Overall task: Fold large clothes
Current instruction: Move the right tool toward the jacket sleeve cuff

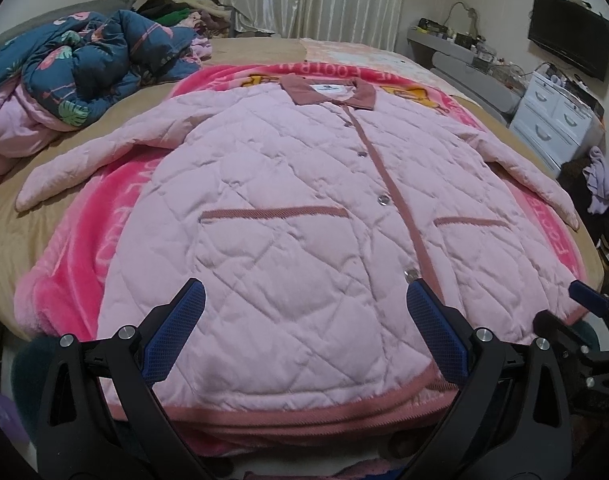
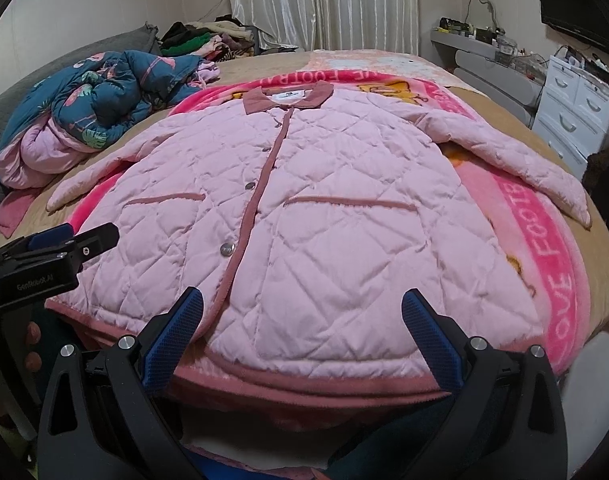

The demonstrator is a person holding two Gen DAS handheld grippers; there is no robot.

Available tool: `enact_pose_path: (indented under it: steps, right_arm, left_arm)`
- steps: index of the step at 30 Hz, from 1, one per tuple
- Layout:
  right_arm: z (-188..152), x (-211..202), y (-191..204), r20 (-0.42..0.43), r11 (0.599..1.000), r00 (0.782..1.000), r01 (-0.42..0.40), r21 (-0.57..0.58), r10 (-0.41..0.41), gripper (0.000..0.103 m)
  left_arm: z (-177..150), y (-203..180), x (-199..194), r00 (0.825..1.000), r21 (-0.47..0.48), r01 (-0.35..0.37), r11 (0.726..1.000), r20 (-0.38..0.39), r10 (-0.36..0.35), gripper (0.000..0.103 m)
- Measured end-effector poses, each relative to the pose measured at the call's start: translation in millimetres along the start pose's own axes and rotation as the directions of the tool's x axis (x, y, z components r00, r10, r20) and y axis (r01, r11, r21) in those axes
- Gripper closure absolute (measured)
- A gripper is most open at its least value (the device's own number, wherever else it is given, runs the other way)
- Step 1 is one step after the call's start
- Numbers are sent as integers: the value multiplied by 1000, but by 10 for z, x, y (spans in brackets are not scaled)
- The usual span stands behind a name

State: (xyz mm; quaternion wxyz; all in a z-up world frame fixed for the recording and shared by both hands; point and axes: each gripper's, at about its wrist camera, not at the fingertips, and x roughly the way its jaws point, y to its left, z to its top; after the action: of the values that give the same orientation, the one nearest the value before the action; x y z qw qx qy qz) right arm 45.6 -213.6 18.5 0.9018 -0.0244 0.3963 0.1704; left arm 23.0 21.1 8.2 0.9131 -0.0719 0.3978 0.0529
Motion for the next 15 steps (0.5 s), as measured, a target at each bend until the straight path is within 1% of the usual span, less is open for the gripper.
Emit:
enact_pose_path:
  steps: [7,10,12,15]
  right_arm:
    - [357,117,-34,3,1000,1000,11,-8,-11,4]
    - [508,157,-54,10,1000,1000,3,-3,-3,4]
    - [632,186,-60,12,1000,1000,-22,3,22,4]
    - [801,233,-64,30,1000,999,-19,3,19,4]
  left_arm:
    - [264,76,122,1000,-8,-12,1000,2,12,8]
    - [384,108,180,1000,-21,-23,1000,-2,23,8]
    - [466,124,231,1000,-24,-23,999,-6,23,8]
    - [574,119,281,1000,-27,-26,999,4,26,8]
